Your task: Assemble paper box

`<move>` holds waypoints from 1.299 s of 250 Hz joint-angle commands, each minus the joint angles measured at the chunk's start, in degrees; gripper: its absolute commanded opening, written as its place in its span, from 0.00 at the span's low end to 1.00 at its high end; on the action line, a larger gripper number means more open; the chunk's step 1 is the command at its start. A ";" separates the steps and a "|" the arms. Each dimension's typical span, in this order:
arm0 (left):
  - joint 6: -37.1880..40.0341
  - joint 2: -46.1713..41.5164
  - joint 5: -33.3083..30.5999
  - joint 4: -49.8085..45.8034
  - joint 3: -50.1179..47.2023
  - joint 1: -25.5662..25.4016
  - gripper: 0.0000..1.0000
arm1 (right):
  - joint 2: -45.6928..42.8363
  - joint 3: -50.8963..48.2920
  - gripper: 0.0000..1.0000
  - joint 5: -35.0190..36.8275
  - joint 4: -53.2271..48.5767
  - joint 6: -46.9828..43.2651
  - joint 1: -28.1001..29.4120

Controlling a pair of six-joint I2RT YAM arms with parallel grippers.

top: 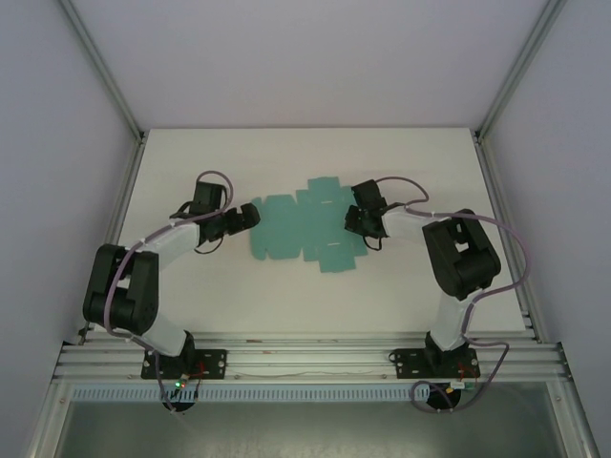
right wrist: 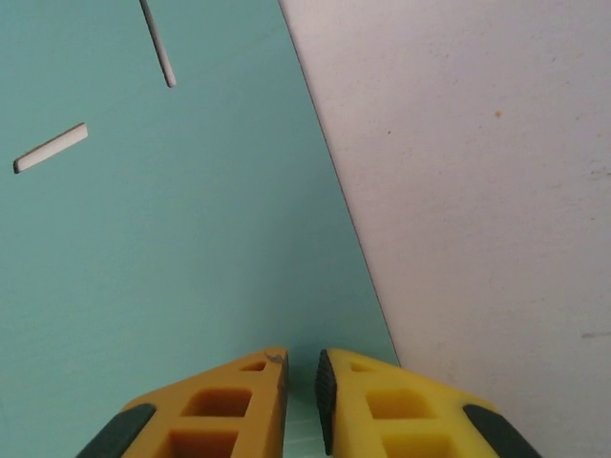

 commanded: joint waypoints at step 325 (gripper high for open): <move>-10.35 0.51 29.73 33.71 -3.21 -2.66 0.00 | -12.70 -10.36 0.32 -10.08 0.19 -3.54 -4.26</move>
